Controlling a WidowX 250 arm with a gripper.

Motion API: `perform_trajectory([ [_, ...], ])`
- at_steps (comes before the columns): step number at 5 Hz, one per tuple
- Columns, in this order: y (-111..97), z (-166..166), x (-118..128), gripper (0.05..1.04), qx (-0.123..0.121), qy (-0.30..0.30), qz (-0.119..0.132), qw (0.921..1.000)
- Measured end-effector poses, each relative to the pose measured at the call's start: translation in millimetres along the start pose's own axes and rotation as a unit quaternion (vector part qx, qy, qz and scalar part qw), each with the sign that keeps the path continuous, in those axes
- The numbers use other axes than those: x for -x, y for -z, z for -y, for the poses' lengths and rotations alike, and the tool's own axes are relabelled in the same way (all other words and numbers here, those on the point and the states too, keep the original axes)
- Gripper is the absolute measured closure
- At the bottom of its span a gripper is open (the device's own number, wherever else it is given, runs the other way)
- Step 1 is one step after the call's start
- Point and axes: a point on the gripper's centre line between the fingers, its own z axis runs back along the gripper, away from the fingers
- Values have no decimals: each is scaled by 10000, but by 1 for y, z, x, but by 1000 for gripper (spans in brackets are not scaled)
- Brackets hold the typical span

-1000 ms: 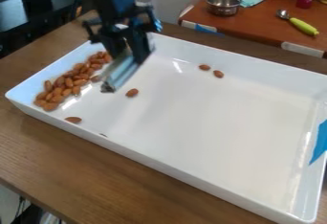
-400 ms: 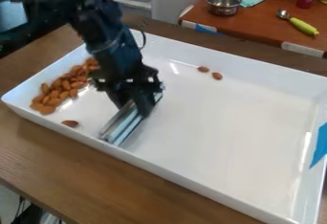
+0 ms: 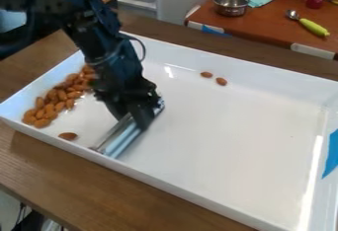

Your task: Sweep into pile

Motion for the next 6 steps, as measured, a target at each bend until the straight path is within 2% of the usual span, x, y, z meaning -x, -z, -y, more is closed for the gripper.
perform_trajectory([
  [1,-2,-17,-8,702,-298,13,-145,9995],
  [2,-9,-53,-19,702,-708,-41,-252,9972],
  [3,-14,-86,-26,702,-972,-42,-423,9944],
  [4,-20,-109,-24,702,-1125,334,-389,9923],
  [5,-21,-109,-23,702,-844,548,-310,9944],
  [6,-30,-91,-22,703,31,25,-242,9997],
])
